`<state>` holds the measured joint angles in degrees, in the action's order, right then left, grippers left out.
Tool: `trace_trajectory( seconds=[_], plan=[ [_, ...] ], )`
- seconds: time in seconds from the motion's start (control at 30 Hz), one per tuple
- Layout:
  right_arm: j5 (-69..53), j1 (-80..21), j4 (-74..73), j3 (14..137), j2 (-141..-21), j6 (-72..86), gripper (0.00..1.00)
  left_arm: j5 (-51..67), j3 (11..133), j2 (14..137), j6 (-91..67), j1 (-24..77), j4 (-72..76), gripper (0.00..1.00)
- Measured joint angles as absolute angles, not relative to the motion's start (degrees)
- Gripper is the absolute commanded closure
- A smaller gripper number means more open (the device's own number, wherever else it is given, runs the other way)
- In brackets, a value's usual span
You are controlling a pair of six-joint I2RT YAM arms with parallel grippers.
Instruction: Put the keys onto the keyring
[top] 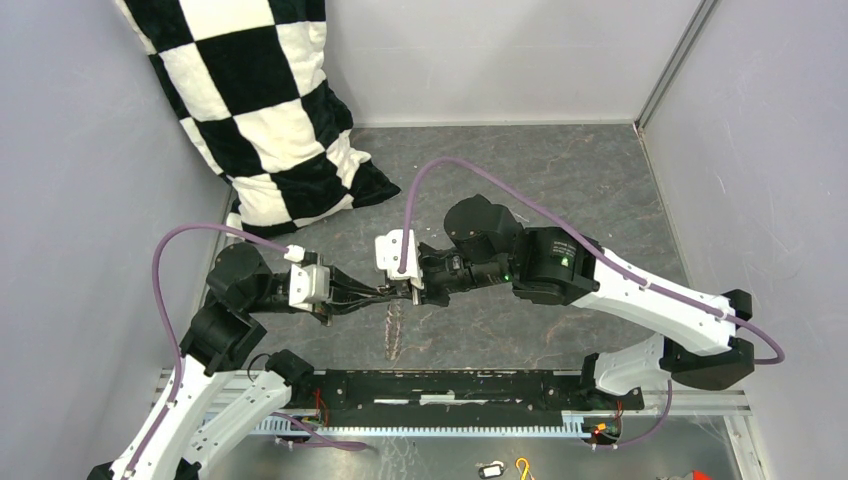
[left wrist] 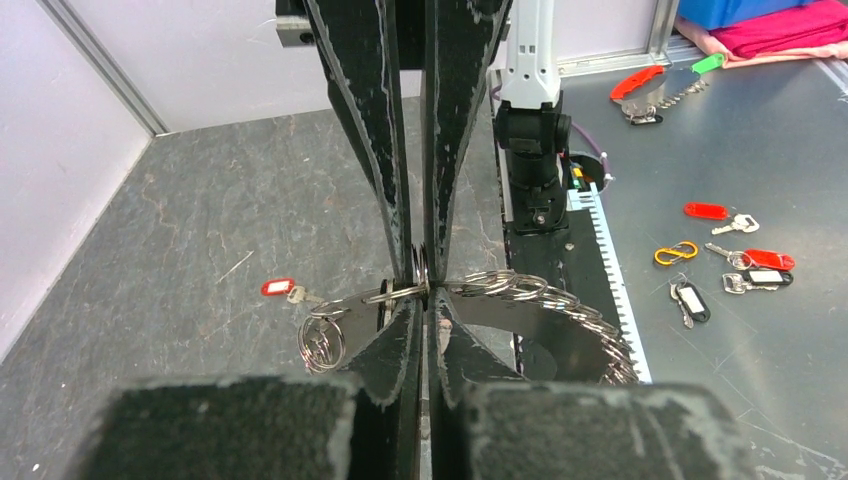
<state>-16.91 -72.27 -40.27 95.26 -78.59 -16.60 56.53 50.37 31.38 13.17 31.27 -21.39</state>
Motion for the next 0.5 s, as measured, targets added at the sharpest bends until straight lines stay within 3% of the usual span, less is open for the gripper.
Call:
trace_trajectory(
  seconds=[0.1, 0.3, 0.5],
  plan=[
    [-16.88, -72.27, -40.64, 95.29, -79.02, -16.6, 0.99, 56.64, 50.37, 31.29, 13.45, 31.27, -21.69, 0.98],
    [-16.67, -72.27, -40.8, 95.29, -79.02, -16.62, 1.0, 56.8, 50.37, 31.27, 13.52, 31.27, -21.98, 0.97],
    [-15.09, -72.36, -40.36, 94.78, -78.35, -16.6, 1.0, 56.47, 50.37, 30.89, 14.68, 31.27, -22.22, 0.69]
  ],
)
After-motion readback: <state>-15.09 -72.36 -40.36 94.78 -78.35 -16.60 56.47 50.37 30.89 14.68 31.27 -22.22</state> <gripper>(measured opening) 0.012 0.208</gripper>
